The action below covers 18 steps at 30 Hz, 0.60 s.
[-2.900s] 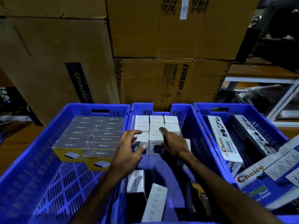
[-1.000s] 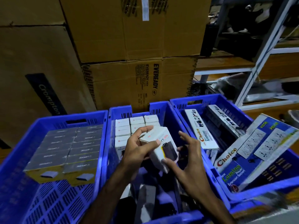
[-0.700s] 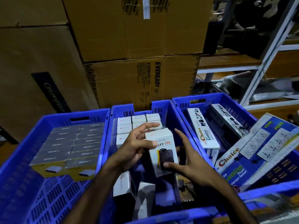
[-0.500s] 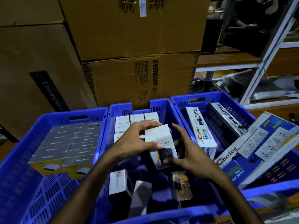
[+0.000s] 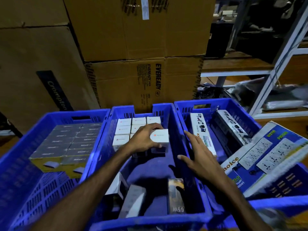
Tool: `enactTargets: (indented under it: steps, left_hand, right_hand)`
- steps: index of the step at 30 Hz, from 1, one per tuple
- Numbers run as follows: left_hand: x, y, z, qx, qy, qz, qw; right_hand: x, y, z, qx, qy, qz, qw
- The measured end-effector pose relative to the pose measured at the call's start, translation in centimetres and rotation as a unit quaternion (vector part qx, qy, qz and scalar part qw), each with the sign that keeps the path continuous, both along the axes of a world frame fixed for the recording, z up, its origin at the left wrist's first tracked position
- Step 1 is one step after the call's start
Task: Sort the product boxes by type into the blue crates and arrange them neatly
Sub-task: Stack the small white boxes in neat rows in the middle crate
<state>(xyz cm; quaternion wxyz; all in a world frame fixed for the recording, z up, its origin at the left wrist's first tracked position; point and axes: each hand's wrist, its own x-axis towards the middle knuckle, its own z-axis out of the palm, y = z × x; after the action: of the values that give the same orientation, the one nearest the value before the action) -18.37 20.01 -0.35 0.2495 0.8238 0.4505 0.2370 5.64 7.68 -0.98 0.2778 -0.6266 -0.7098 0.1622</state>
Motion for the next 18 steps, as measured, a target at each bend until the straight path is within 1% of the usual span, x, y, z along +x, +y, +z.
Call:
enactTargets:
  steps: [2, 4, 8, 13, 18]
  left_hand:
    - [0.3, 0.7, -0.9, 0.02, 0.061, 0.013, 0.998]
    - [0.3, 1.2, -1.7, 0.018, 0.097, 0.041, 0.994]
    - [-0.2, 2.0, -3.2, 0.002, 0.127, 0.081, 0.989]
    - [0.5, 2.4, -3.7, 0.037, 0.136, 0.072, 0.987]
    - [0.4, 2.3, -5.1, 0.081, 0.165, 0.074, 0.98]
  right_hand:
    - [0.0, 0.1, -0.4, -0.008, 0.026, 0.006, 1.0]
    - [-0.1, 0.2, -0.8, -0.002, 0.039, 0.006, 0.999]
    - [0.2, 0.8, -1.5, 0.003, 0.05, -0.004, 0.999]
    - [0.3, 1.2, -1.8, -0.007, 0.053, -0.001, 0.999]
    - [0.4, 1.1, -1.7, -0.014, 0.057, 0.009, 0.998]
